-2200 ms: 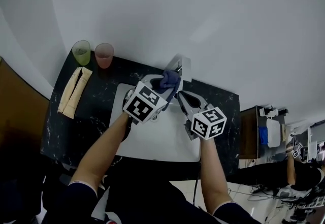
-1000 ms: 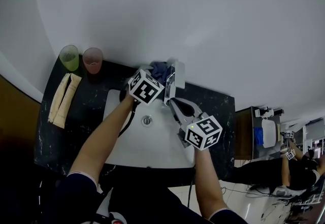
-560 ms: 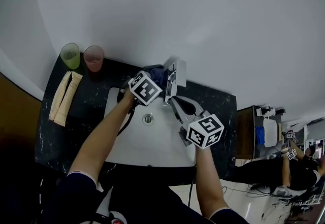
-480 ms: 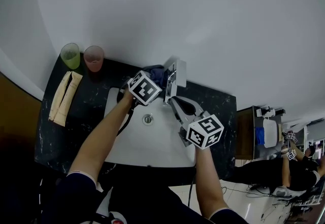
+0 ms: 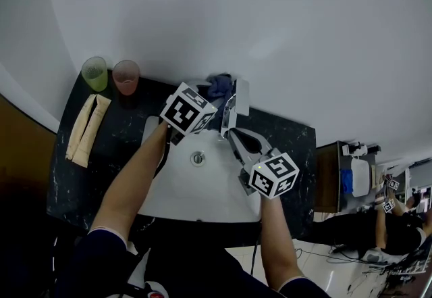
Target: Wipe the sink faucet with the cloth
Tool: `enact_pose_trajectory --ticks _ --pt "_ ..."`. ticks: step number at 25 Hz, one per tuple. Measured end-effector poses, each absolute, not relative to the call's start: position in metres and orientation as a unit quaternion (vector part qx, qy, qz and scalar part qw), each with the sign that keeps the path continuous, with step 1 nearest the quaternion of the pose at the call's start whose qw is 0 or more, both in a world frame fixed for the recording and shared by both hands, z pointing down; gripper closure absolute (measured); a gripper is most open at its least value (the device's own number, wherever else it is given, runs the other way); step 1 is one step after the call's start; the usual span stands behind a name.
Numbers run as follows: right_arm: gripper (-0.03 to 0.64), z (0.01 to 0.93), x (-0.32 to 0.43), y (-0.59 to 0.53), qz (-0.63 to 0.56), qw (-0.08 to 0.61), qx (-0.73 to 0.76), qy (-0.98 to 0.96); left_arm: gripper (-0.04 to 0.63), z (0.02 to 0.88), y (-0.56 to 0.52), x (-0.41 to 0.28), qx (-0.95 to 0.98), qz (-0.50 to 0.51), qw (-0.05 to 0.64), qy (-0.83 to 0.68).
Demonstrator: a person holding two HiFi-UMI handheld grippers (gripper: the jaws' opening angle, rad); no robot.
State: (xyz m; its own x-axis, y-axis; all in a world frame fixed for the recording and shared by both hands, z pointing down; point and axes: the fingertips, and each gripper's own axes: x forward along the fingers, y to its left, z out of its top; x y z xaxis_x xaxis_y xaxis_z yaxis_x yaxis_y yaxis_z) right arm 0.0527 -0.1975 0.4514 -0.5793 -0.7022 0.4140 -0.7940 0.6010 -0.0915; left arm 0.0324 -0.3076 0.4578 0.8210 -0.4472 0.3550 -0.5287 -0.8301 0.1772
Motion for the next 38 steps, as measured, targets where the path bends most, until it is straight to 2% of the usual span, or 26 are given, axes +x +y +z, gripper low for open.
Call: enact_pose_trajectory --ticks 6,10,17,29,38 --pt "0.612 0.452 0.052 -0.197 0.135 0.170 0.426 -0.878 0.483 0.397 -0.305 0.036 0.963 0.076 0.101 -0.239" --pt "0.612 0.452 0.053 -0.197 0.135 0.169 0.426 -0.878 0.483 0.388 -0.314 0.042 0.962 0.082 0.085 -0.245" --pt "0.612 0.451 0.051 -0.197 0.136 0.167 0.423 -0.880 0.482 0.397 -0.342 0.044 0.954 0.089 0.108 -0.264" --pt "0.612 0.452 0.050 -0.197 0.136 0.167 0.424 -0.880 0.485 0.456 -0.345 0.042 0.943 0.164 0.130 -0.257" --pt "0.612 0.452 0.050 -0.197 0.137 0.165 0.424 -0.880 0.485 0.521 -0.328 0.040 0.925 0.222 0.180 -0.250"
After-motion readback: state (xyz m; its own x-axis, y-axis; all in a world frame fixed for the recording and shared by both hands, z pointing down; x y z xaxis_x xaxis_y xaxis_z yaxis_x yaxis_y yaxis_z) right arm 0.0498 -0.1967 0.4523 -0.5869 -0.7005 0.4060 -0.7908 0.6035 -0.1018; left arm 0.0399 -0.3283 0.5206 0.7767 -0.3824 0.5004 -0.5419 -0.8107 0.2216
